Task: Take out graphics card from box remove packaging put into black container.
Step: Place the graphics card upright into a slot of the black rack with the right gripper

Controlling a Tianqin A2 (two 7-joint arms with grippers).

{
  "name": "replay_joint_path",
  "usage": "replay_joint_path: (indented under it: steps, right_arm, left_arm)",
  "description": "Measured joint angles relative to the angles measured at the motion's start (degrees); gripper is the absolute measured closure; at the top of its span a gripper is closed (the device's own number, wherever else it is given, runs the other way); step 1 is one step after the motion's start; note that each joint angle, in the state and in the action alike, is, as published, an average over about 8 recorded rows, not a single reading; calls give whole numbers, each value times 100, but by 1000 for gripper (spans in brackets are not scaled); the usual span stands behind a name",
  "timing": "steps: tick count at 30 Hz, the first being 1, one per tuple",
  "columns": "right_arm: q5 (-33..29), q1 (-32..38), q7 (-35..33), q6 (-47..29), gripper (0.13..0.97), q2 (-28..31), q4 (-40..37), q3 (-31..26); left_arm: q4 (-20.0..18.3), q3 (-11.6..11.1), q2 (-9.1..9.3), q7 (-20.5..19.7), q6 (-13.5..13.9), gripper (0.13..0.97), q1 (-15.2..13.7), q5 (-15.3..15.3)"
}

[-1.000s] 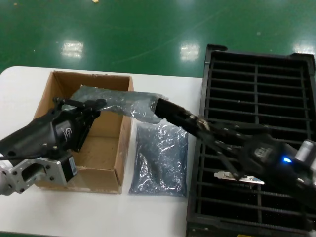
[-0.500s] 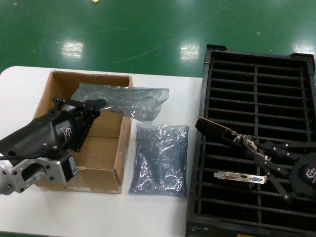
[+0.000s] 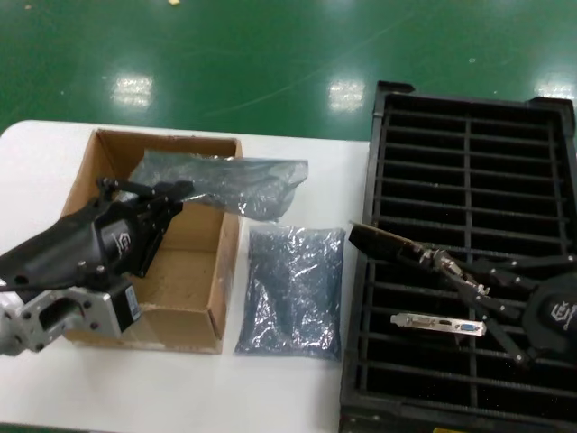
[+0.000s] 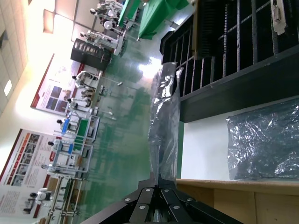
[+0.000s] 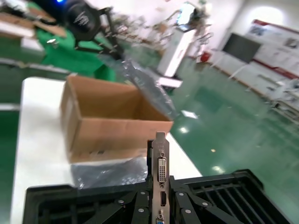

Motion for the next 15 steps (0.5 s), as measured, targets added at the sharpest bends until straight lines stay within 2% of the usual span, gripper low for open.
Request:
replay_joint_path:
  steps: [9,15]
  right_arm:
    - [-893,1546,1427,-1294,905,639,-114,-774]
    - [-1229,2548,2077,-2274,905,744,-175,-1214]
  left_arm:
    - [0,0,0,0,0,957,0,0]
    - [0,0,0,0,0,957,0,0]
